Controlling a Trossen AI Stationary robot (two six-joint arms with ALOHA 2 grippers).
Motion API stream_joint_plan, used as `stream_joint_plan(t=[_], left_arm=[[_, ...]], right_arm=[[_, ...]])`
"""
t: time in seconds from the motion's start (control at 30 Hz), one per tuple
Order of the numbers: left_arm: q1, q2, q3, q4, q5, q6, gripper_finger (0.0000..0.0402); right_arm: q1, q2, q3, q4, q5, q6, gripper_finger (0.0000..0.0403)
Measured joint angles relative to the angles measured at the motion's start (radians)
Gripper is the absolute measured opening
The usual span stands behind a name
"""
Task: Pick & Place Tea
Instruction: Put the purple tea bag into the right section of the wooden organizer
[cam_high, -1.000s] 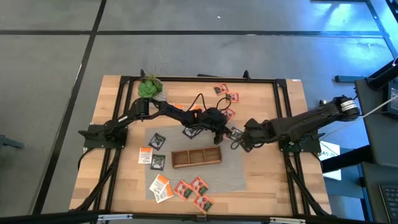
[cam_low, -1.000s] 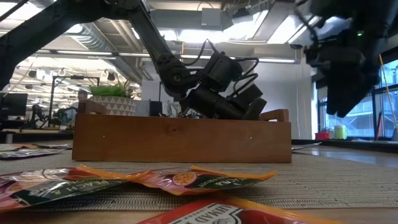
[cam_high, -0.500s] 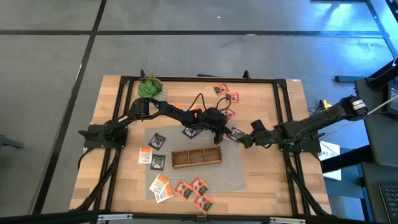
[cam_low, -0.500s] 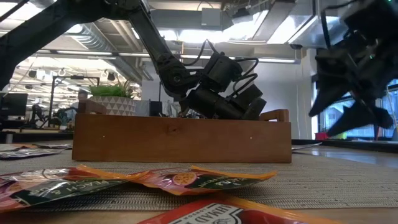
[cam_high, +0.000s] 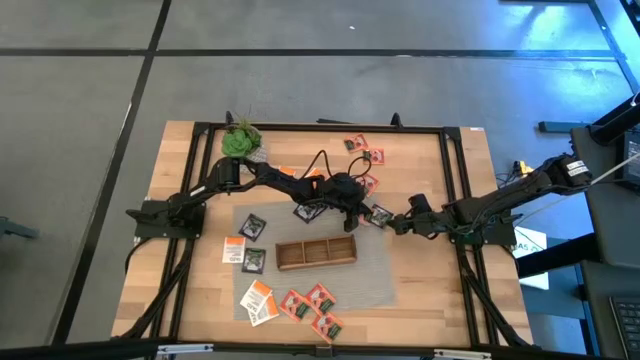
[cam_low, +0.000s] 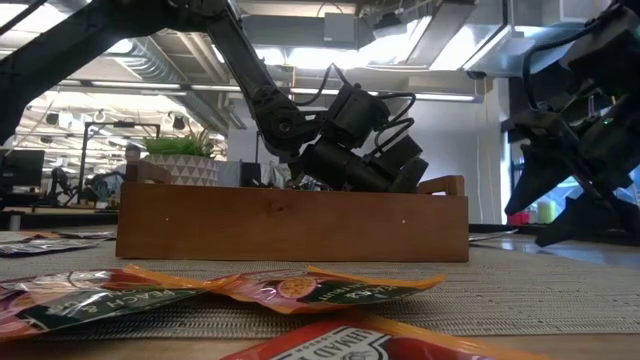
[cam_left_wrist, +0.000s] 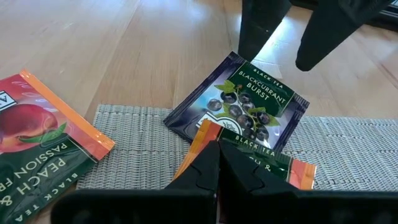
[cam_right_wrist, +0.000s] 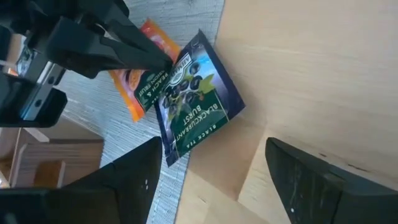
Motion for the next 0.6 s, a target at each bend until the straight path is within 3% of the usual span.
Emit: stream_joint_plan(t=[0.23,0.6], left_arm=[[0.0,0.0,0.0,0.0,0.0,0.0,0.0002],[0.0,0.0,0.0,0.001,0.0,0.0,0.0003]], right_arm=[[-0.006,0.019,0.0,0.008,0.0,0.0,0.0287],[-0.01,0.158,0.004,0.146,0.035,-0.006,0.0287]])
